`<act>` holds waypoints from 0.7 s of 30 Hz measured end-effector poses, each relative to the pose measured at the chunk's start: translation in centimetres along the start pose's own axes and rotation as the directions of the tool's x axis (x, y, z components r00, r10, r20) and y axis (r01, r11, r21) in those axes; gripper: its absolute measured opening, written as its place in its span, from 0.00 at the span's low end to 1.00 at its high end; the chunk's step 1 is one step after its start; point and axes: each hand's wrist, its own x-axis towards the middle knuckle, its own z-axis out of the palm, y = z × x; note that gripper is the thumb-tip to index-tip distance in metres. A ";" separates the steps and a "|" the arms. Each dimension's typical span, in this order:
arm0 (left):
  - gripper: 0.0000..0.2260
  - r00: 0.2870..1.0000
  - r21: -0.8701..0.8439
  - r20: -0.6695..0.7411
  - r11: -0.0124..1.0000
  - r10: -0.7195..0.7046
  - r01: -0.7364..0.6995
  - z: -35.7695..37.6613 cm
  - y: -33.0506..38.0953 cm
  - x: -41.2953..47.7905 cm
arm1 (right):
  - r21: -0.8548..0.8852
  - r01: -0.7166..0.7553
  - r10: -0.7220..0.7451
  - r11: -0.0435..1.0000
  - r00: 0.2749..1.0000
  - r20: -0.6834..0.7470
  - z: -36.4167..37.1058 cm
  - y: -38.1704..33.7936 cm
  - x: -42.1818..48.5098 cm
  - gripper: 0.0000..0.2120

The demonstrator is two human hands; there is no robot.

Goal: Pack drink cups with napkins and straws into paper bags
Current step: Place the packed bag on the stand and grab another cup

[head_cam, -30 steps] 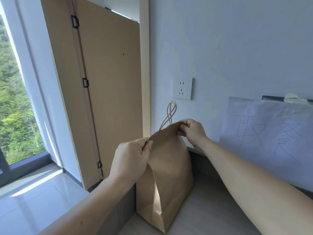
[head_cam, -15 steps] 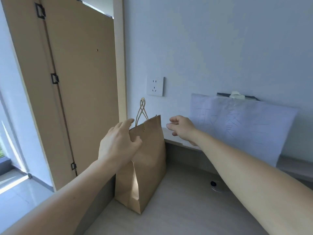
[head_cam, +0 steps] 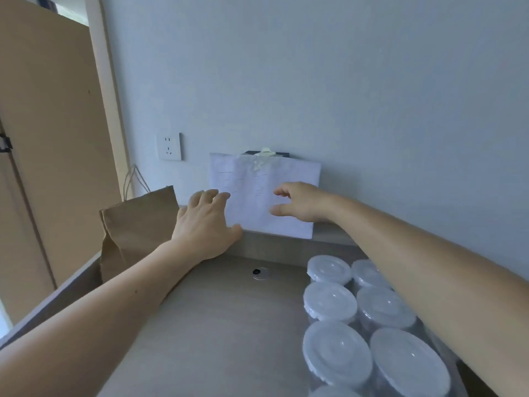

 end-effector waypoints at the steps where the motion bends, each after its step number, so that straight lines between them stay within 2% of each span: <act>1: 0.32 0.999 -0.007 0.028 1.000 0.016 -0.016 0.3 2.2 -0.3 | -0.019 -0.017 0.017 1.000 1.000 -0.008 -1.1 1.4 -2.2 0.34; 7: 0.33 0.980 -0.065 0.125 0.987 0.153 -0.146 2.4 16.5 -1.6 | -0.113 -0.150 0.141 0.982 0.986 -0.083 -6.9 10.8 -15.6 0.34; 12: 0.34 0.948 -0.113 0.189 0.965 0.255 -0.237 4.6 27.4 -3.5 | -0.062 -0.321 0.313 0.945 0.943 -0.113 -10.7 19.0 -25.3 0.34; 21: 0.33 0.874 -0.108 0.307 0.927 0.375 -0.360 9.4 39.7 -4.5 | 0.002 -0.464 0.458 0.886 0.875 -0.158 -12.9 28.9 -33.4 0.33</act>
